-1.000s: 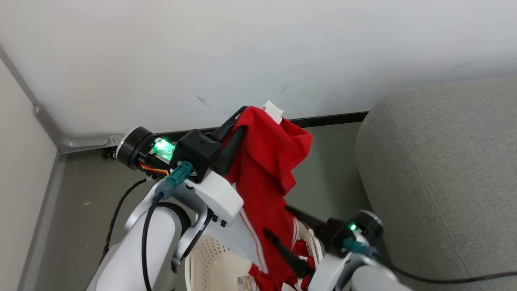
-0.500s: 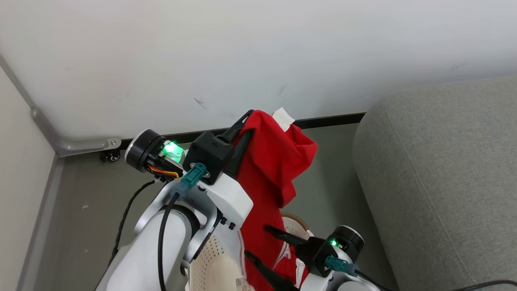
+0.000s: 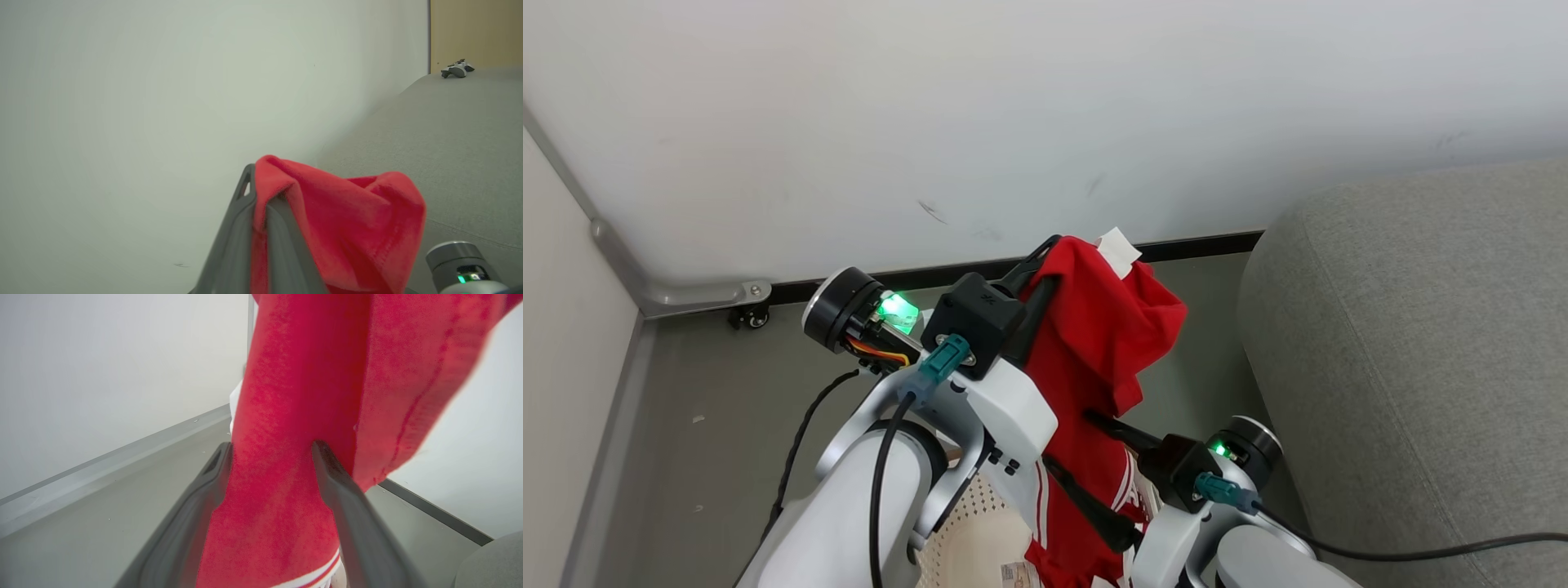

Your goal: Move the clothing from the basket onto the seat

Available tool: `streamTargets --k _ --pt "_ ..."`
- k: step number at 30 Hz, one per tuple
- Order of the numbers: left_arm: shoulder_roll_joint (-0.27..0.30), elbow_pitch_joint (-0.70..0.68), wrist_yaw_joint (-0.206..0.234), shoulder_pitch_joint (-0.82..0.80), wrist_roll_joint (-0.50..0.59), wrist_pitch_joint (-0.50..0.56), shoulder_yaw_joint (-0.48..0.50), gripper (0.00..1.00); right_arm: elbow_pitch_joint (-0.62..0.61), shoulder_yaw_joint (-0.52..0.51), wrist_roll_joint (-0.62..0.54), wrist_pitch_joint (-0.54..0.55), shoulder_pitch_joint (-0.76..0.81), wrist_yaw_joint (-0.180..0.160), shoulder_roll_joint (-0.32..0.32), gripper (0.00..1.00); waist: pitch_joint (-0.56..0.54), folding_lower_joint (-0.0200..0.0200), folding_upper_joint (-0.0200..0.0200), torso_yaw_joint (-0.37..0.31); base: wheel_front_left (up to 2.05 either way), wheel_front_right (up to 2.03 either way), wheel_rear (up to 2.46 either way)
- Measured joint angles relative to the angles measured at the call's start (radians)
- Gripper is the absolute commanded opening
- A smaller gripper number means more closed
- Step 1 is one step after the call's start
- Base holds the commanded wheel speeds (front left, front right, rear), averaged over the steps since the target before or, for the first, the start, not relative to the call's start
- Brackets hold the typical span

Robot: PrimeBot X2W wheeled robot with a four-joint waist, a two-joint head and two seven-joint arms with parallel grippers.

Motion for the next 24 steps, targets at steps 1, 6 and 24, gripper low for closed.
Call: streamTargets --k 1,6,24 --pt "-0.002 0.000 0.000 0.000 0.000 0.002 -0.002 0.00 0.006 -0.010 -0.007 0.000 -0.006 0.000 0.002 1.00 0.000 0.0000 0.0000 0.001 0.00 0.00 0.00" --pt "-0.008 0.000 -0.001 -0.005 0.000 0.011 -0.010 0.00 0.029 -0.036 -0.025 -0.004 -0.023 0.000 0.009 1.00 -0.002 0.0000 0.0000 0.006 0.00 0.00 0.00" --pt "-0.009 0.011 0.008 -0.004 -0.021 0.009 0.019 0.00 0.088 -0.105 -0.071 -0.006 -0.060 0.000 0.017 0.00 0.006 0.0001 0.0000 0.012 0.00 0.00 0.00"
